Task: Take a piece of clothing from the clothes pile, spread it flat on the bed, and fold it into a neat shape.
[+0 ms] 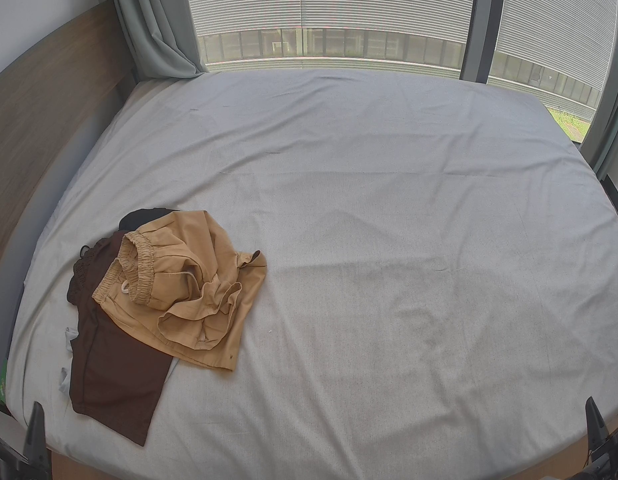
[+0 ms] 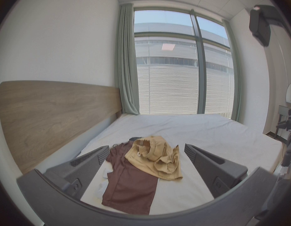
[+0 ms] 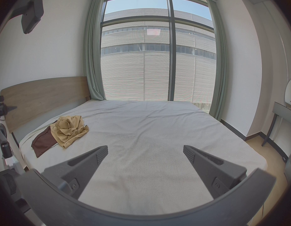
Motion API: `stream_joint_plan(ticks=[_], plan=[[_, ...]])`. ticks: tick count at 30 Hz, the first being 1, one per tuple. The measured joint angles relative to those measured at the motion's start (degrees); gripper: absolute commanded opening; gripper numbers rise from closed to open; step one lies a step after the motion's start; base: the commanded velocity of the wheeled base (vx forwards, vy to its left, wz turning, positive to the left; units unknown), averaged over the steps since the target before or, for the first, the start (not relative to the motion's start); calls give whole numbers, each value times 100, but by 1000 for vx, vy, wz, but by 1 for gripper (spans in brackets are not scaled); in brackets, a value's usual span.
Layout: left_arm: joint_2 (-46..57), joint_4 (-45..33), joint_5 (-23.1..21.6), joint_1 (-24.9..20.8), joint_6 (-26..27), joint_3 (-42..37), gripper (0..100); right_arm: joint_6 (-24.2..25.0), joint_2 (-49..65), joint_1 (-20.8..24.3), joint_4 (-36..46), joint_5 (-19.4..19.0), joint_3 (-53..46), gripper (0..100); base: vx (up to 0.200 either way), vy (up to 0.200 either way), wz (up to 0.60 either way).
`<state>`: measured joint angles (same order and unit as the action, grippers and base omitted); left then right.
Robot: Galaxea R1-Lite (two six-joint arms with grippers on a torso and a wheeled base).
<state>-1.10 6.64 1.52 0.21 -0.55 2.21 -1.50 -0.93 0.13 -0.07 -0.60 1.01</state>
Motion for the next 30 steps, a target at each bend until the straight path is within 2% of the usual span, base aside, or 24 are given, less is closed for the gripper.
stream_joint_plan(ticks=[12,25,30], plan=[[-670,88,-160,-200,-128,391,100,2,0,-6,0,0,0,100,0,0,0],[-1558,88,-162,-781,-1275,805,100,9,0,-4,0,-6,0,100,0,0,0],[-1982,115,-291,-922,-1535,967,100,9,0,0,0,-5,0,100,0,0,0]])
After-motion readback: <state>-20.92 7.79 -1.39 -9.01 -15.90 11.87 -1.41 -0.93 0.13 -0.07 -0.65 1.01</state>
